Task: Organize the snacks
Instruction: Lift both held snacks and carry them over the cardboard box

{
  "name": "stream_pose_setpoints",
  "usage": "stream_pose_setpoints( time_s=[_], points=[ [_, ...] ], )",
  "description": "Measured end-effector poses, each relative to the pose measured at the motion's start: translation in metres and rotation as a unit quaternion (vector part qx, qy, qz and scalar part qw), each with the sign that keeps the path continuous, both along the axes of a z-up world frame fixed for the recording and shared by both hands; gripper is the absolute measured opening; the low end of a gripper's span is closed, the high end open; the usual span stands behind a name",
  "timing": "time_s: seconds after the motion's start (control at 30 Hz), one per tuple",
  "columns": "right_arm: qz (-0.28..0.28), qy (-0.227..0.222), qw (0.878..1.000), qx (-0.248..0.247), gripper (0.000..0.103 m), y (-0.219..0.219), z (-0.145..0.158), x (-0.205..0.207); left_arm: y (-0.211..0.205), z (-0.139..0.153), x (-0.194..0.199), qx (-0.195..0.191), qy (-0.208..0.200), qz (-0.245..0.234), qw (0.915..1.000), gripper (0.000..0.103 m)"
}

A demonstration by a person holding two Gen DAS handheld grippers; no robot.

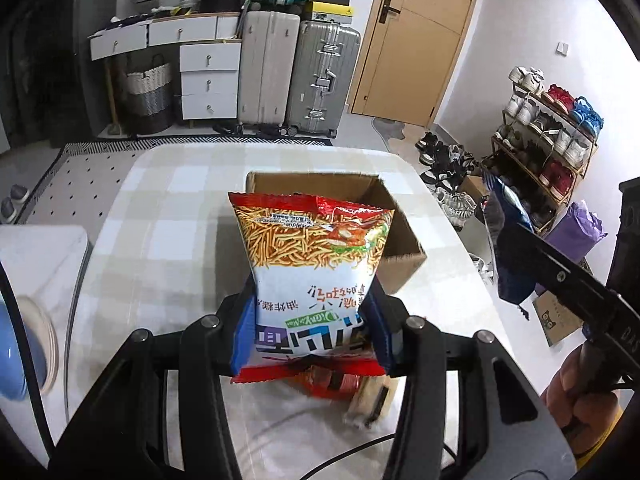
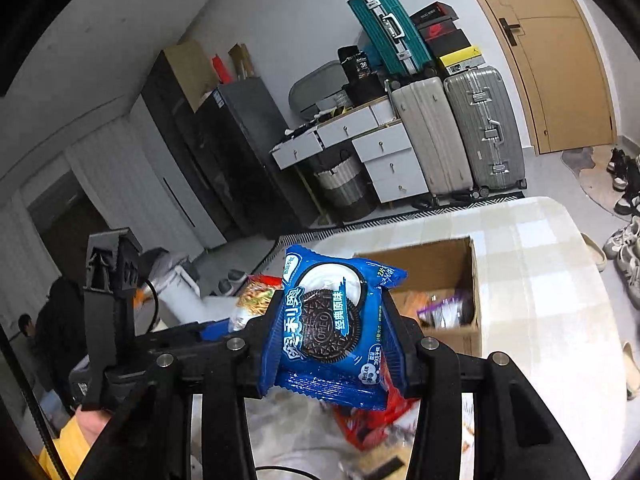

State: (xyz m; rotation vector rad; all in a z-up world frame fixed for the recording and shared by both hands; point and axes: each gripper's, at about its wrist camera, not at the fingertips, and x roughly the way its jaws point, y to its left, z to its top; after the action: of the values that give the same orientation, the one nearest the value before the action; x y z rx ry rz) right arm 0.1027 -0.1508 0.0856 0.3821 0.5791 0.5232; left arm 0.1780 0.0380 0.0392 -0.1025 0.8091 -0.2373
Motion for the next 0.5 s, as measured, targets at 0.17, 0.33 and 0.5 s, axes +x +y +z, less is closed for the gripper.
stream_pose_setpoints(
  time_s=[0.17, 0.33, 0.5],
  points=[
    [-0.006, 0.01, 1.0, 0.002, 0.044, -0.003, -0.003, 0.036, -0.018, 0.002, 0.041, 0.027, -0.007, 0.0, 0.9996, 0.045],
    [-0.009, 0.031, 0.999, -0.007, 0.044, -0.004, -0.019, 0.075, -0.021, -0.013, 0.097, 0.0, 0.034, 0.005, 0.9994, 0.045],
    [-0.009, 0.053, 0.998, -0.01, 0.044, -0.003, -0.038, 0.109, -0.013, -0.035, 0.14, -0.029, 0.071, 0.026, 0.9967, 0.045]
  ],
)
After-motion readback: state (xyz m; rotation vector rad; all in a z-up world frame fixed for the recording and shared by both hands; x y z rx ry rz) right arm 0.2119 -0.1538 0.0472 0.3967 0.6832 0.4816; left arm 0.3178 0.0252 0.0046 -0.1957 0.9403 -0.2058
